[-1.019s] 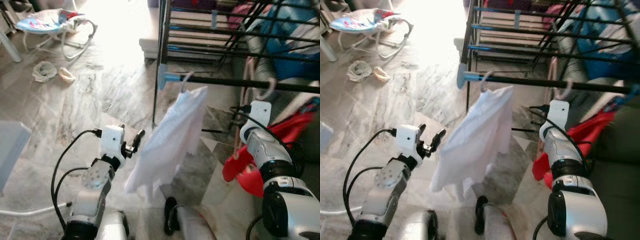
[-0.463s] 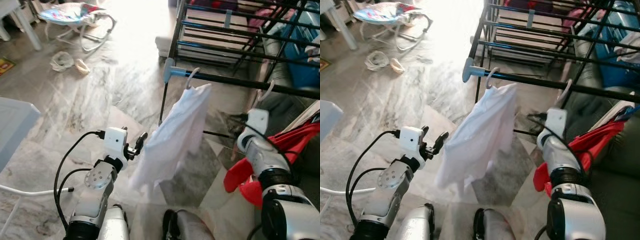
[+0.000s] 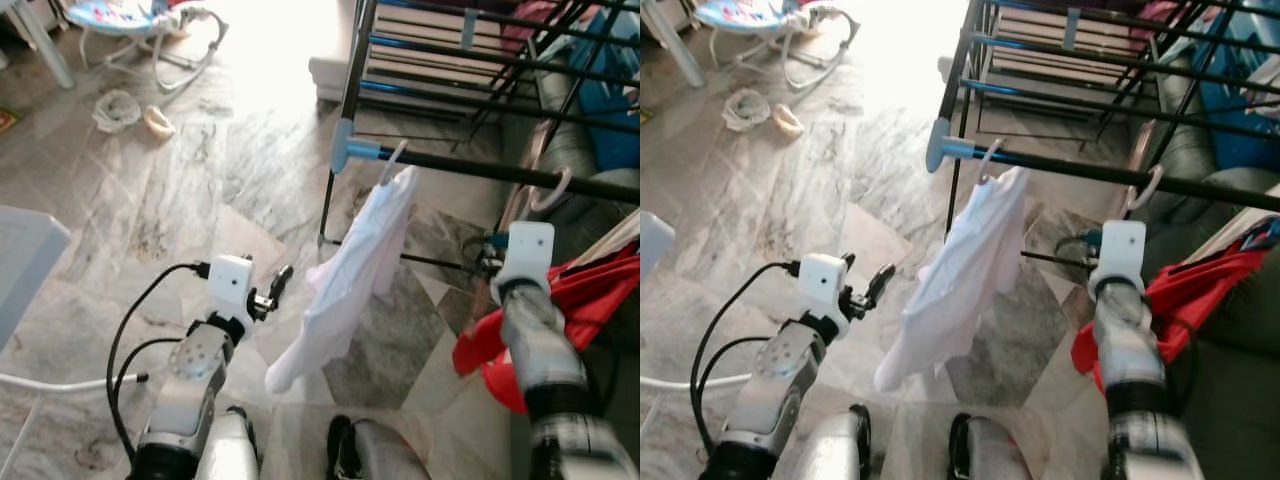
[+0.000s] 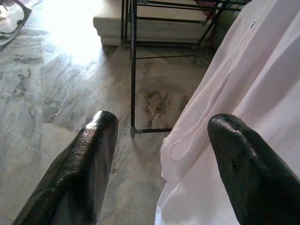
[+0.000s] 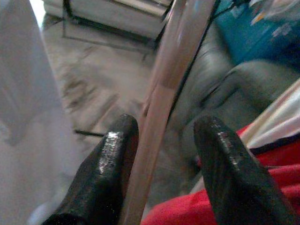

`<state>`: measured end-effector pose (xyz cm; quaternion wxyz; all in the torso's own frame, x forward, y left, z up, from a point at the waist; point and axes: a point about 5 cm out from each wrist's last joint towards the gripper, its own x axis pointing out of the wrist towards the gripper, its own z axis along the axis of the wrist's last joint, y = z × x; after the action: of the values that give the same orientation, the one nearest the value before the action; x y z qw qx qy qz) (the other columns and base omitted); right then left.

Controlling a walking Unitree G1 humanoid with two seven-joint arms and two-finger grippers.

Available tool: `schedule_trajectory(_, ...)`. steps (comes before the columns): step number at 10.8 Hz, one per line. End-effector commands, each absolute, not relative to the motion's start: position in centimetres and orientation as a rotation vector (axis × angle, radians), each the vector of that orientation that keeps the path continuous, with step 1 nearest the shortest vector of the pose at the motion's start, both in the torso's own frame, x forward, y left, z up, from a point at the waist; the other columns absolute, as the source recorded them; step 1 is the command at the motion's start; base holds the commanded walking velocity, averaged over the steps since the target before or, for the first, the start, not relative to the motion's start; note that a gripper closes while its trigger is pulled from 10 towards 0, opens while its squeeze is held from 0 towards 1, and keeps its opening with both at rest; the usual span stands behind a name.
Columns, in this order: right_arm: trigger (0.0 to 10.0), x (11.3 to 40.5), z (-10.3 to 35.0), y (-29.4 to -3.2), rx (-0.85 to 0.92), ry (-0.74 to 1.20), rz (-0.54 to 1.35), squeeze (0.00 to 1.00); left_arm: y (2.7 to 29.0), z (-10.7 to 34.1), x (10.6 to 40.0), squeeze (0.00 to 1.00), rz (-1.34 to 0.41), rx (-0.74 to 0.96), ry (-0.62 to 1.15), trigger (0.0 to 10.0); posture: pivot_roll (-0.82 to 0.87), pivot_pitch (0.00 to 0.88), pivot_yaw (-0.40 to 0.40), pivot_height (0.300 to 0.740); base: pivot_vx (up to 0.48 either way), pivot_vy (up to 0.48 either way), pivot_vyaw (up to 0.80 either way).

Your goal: Hang hanger

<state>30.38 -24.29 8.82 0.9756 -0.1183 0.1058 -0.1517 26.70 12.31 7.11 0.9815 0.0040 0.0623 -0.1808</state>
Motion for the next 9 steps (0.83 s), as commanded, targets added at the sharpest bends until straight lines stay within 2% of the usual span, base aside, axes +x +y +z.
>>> schedule_trajectory(1, 10.0, 29.4, 9.1, -23.5, -0.323, 0.157, -0.319, 1.00, 12.2, 6.9, 26.4, 0.00, -0.366, 0.027, 0.138, 10.0, 0.01, 0.200, -0.031, 0.740, 0.000, 0.000, 0.00)
schedule_trajectory(4, 10.0, 26.2, 8.8, -22.1, -0.254, 0.097, -0.349, 1.00, 12.0, 7.3, 26.3, 0.00, -0.355, 0.026, 0.113, 10.0, 0.01, 0.203, -0.031, 0.740, 0.000, 0.000, 0.00)
schedule_trajectory(7, 10.0, 26.0, 9.6, -22.7, -0.235, 0.058, -0.370, 1.00, 11.9, 7.2, 26.3, 0.00, -0.353, 0.040, 0.118, 10.0, 0.02, 0.199, -0.037, 0.740, 0.000, 0.000, 0.00)
schedule_trajectory(9, 10.0, 26.7, 11.2, -22.7, -0.257, -0.015, -0.378, 1.00, 11.9, 7.1, 26.4, 0.00, -0.348, 0.042, 0.118, 10.0, 0.02, 0.196, -0.036, 0.740, -0.263, 0.000, 0.00)
